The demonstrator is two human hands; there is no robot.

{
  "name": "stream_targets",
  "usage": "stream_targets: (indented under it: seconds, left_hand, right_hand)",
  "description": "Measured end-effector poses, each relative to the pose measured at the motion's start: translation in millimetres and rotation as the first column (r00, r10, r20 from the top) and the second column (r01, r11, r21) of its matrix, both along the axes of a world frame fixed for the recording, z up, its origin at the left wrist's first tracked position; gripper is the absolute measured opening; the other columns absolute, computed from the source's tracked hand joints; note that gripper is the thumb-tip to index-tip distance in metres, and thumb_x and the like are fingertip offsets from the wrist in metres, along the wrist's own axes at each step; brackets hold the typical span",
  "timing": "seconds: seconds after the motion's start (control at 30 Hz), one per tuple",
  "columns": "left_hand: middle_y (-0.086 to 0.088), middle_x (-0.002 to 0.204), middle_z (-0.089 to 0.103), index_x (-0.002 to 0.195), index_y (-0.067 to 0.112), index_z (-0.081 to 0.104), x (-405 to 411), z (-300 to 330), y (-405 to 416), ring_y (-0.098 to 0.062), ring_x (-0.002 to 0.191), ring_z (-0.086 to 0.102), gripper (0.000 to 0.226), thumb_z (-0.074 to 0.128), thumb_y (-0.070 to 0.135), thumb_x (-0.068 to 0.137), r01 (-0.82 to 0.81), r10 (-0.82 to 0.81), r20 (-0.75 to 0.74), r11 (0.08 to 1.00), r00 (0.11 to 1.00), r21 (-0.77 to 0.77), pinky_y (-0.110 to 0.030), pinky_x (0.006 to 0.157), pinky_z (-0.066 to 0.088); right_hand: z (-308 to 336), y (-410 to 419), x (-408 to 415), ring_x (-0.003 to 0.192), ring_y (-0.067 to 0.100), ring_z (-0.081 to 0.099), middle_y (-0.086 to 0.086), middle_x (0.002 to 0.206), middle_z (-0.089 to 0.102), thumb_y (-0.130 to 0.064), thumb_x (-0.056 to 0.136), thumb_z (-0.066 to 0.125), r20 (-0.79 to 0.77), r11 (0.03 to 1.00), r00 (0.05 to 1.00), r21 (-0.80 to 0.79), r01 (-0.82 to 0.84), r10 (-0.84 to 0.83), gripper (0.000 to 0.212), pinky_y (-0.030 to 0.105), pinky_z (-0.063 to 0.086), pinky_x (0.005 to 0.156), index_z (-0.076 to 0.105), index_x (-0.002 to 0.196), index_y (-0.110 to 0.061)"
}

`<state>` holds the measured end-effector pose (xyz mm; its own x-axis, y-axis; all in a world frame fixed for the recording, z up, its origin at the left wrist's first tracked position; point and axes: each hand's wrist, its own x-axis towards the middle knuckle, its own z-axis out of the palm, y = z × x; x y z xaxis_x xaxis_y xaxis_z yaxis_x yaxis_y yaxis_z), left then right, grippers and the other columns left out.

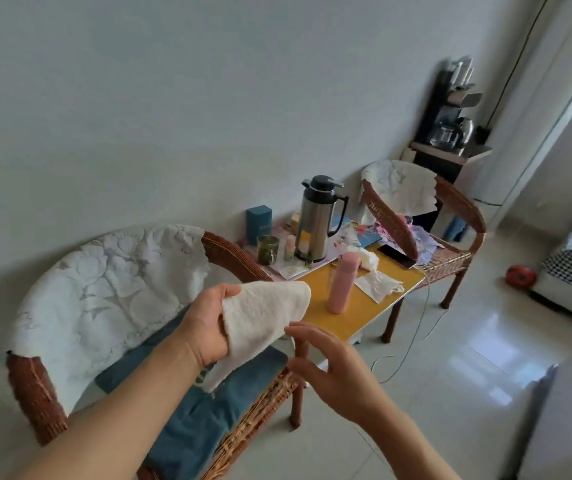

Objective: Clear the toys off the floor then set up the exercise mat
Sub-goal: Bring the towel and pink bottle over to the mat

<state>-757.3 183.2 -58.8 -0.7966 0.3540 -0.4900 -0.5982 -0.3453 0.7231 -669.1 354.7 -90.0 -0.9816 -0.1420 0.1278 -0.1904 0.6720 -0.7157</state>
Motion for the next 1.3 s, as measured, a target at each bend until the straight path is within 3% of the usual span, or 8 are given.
stream_targets:
  seconds: [0.13,0.3,0.47,0.63,0.77,0.9,1.13,1.3]
  left_hand:
    - [-0.017,0.074,0.072,0.098,0.003,0.061,0.5,1.3,46.5,-0.030,0.084,0.061,0.030,0.040,0.022,0.093,-0.040,0.039,-0.031,0.999,0.999,-0.013,-0.038,0.068,0.047]
    - [-0.011,0.061,0.070,0.084,0.006,0.062,-13.3,0.0,83.4,-0.023,0.064,0.065,0.031,0.037,0.021,0.093,-0.047,0.046,-0.057,0.998,0.997,-0.030,-0.031,0.058,0.046]
    - [-0.014,0.071,0.072,0.092,0.006,0.063,-50.0,-10.8,105.2,-0.028,0.083,0.059,0.033,0.037,0.027,0.093,-0.071,0.071,-0.019,0.997,0.997,-0.026,-0.039,0.068,0.045]
    - [-0.014,0.069,0.072,0.092,0.006,0.063,-101.2,-24.0,131.6,-0.028,0.082,0.060,0.034,0.039,0.030,0.094,-0.054,0.054,0.027,0.998,0.998,-0.019,-0.039,0.069,0.047]
    - [-0.012,0.072,0.072,0.093,0.008,0.064,-152.2,-32.1,150.7,-0.027,0.082,0.062,0.033,0.041,0.032,0.093,-0.077,0.077,0.036,0.997,0.996,0.010,-0.034,0.064,0.052]
    - [-0.012,0.079,0.073,0.100,0.009,0.064,-190.2,-34.4,165.4,-0.028,0.087,0.063,0.033,0.042,0.033,0.094,-0.105,0.103,0.041,0.993,0.994,0.046,-0.033,0.066,0.056]
    - [-0.015,0.103,0.066,0.110,0.008,0.062,-223.0,-38.0,192.6,-0.029,0.095,0.060,0.038,0.040,0.034,0.093,-0.153,0.149,0.075,0.986,0.986,0.060,-0.039,0.079,0.048]
    - [-0.014,0.103,0.066,0.108,0.009,0.061,-234.6,-44.8,214.7,-0.028,0.096,0.060,0.036,0.039,0.033,0.094,-0.300,0.290,0.101,0.949,0.952,0.098,-0.040,0.078,0.048]
  right_hand:
    - [5.8,56.5,0.7,0.103,-0.019,0.041,-0.030,0.118,0.047,-0.025,0.088,0.062,0.018,0.980,0.991,-0.142,0.136,-0.134,0.041,-0.006,0.030,0.083,0.051,0.126,-0.034]
    - [-5.6,99.9,-18.5,0.113,-0.004,0.050,-0.020,0.123,0.055,-0.026,0.086,0.064,0.021,0.928,0.965,-0.269,0.258,-0.262,0.040,0.007,0.035,0.091,0.054,0.123,-0.035]
    - [-16.6,128.4,-51.9,0.104,-0.005,0.050,-0.019,0.117,0.053,-0.017,0.087,0.063,0.113,0.873,0.949,-0.373,0.315,-0.294,0.040,-0.003,0.039,0.072,0.051,0.120,-0.036]
    - [-24.2,156.7,-109.1,0.111,0.008,0.050,-0.009,0.126,0.053,-0.018,0.088,0.062,0.137,0.869,0.939,-0.356,0.344,-0.316,0.038,0.007,0.041,0.070,0.052,0.123,-0.028]
    - [-21.7,177.0,-160.7,0.106,0.001,0.053,-0.010,0.124,0.055,-0.018,0.089,0.060,0.133,0.878,0.946,-0.354,0.323,-0.295,0.035,0.010,0.044,0.083,0.052,0.121,-0.031]
    - [-20.4,192.3,-201.6,0.114,0.008,0.050,-0.015,0.118,0.053,-0.019,0.091,0.059,0.111,0.864,0.936,-0.360,0.351,-0.334,0.038,0.028,0.039,0.101,0.050,0.127,-0.024]
    - [-39.7,220.6,-252.8,0.122,0.011,0.047,-0.012,0.121,0.050,-0.018,0.086,0.064,0.208,0.877,0.933,-0.331,0.349,-0.293,0.050,0.026,0.038,0.098,0.046,0.132,-0.022]
    - [-56.3,248.6,-290.5,0.131,0.015,0.038,-0.001,0.142,0.042,-0.024,0.084,0.067,0.283,0.910,0.935,-0.288,0.297,-0.215,0.067,0.037,0.035,0.107,0.034,0.141,-0.022]
